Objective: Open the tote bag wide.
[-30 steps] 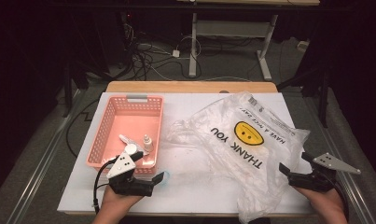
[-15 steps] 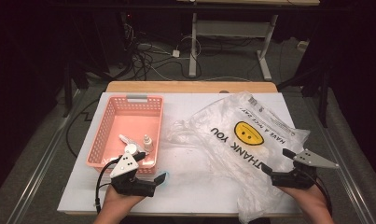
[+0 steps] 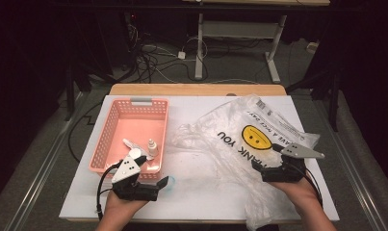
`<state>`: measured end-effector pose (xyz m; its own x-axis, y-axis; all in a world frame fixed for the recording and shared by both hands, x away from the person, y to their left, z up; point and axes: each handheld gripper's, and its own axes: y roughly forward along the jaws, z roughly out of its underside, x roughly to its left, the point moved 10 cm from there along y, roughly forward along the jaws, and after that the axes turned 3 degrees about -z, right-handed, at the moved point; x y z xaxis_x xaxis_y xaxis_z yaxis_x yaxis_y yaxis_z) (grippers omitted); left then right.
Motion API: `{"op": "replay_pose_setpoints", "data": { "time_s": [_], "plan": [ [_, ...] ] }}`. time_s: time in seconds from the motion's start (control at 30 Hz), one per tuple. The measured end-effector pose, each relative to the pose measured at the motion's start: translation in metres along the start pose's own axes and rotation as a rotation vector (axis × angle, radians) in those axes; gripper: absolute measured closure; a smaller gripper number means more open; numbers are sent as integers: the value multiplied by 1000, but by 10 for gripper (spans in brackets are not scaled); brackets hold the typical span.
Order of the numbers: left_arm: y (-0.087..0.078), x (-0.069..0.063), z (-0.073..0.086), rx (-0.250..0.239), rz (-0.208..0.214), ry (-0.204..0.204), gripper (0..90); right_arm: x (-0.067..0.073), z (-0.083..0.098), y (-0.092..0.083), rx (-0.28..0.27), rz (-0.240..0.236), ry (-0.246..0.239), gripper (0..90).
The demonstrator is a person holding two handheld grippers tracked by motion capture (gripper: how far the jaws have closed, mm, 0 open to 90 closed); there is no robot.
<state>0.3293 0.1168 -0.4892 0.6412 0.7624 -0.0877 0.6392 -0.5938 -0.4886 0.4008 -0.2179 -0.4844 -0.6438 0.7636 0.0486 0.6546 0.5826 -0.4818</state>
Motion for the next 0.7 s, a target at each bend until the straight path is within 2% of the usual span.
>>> {"op": "replay_pose_setpoints", "data": {
  "time_s": [0.2, 0.27, 0.37, 0.53, 0.7],
  "plan": [
    [0, -4, -1, 20, 26, 6, 0, -3, -12, 22, 3, -9, 5, 1],
    [-2, -7, -2, 9, 36, 10, 0, 0, -13, 28, 13, -20, 1, 1],
    [-2, -10, -2, 0, 44, 21, 0, 7, -16, 33, -6, -20, -24, 0],
    [-1, -12, -2, -8, 40, 23, 0, 24, -12, 36, 23, -89, -27, 1],
    [-3, -11, -2, -17, 37, 19, 0, 44, -3, 36, 78, -159, -63, 31]
  ]
}}
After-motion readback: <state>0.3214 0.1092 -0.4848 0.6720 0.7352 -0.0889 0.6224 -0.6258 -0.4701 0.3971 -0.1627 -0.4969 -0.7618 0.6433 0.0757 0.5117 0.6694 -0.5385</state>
